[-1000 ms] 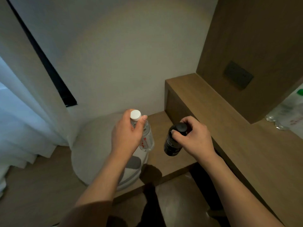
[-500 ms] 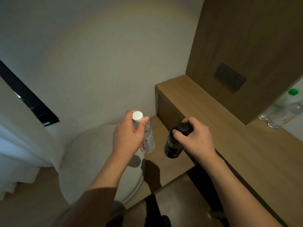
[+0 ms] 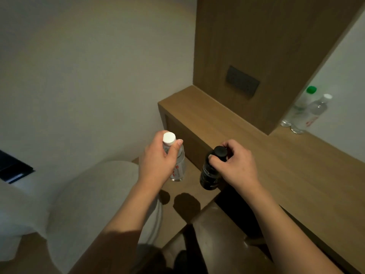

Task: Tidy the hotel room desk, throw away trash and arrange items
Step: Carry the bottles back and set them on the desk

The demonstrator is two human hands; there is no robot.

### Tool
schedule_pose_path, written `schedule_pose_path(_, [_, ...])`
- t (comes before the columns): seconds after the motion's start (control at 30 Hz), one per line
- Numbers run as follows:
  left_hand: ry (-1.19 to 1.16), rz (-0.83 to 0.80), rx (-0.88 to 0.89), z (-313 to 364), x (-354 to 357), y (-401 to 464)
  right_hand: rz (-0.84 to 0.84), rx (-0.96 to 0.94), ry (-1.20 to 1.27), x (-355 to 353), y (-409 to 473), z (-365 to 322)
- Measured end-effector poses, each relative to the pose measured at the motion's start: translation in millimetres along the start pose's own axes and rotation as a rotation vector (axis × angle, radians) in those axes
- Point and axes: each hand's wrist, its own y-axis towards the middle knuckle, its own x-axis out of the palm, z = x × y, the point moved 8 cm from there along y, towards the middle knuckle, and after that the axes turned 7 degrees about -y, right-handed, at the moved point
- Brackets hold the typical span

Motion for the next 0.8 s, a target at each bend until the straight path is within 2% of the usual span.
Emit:
schedule_pose_path(0.17, [-0.062,-0.132,0.088,26,46,19,0.115,0.125,-0.004,-34,-2,32])
schedule_pose_path(0.57, [-0.164,-0.625,0.353,124,185,22,0.432,0.486,0.035,-123,-50,115])
schedule_pose_path(0.8, [-0.163,-0.769,0.448,179,241,-11,0.555,0.575,-0.009,-179,-83,151])
